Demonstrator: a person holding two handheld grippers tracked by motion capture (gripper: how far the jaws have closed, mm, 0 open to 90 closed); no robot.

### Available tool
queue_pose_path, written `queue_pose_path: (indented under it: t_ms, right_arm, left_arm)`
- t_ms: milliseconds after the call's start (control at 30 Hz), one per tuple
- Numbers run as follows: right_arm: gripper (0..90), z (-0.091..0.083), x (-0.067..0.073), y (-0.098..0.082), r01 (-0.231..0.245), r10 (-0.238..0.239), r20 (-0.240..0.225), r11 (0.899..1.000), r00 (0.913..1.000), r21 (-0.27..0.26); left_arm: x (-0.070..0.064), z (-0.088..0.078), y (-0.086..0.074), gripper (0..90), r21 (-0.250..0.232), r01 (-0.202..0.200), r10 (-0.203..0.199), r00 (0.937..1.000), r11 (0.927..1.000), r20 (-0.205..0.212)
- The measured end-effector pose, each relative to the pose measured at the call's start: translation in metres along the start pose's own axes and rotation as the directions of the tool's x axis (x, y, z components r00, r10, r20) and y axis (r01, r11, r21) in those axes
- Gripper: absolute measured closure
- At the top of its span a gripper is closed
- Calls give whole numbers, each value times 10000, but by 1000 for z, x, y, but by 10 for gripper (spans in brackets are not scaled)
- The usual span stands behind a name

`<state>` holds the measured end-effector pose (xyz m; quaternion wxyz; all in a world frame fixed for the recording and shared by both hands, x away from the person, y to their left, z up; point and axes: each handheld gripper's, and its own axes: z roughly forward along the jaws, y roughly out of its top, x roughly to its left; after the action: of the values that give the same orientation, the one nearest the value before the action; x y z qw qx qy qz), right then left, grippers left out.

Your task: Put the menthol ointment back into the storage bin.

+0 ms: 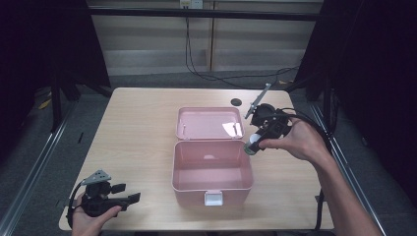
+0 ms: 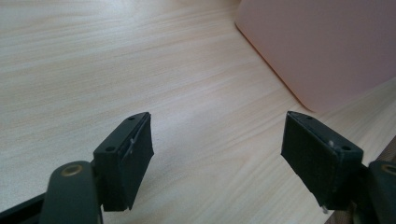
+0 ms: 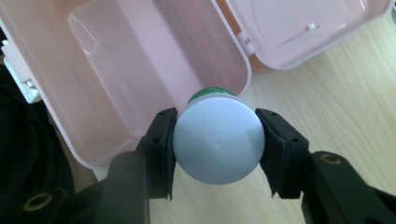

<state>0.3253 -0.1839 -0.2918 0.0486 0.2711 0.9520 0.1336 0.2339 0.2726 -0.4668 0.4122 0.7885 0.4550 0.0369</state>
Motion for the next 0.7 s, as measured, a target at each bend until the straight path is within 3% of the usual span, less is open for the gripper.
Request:
queue_pose_path:
  t_ms: [267,700]
  right_arm:
    - [513,12,12,20,820,-832,-415,9962,9957,-307]
    - [513,31,27,43,1415,-1431,-701,9896,9872,-265]
  left_arm:
    - [1,-1,0,248,-14,-51,51,10000,10000,22]
    - [1,-1,0,248,-38,-35,35,10000,10000,1]
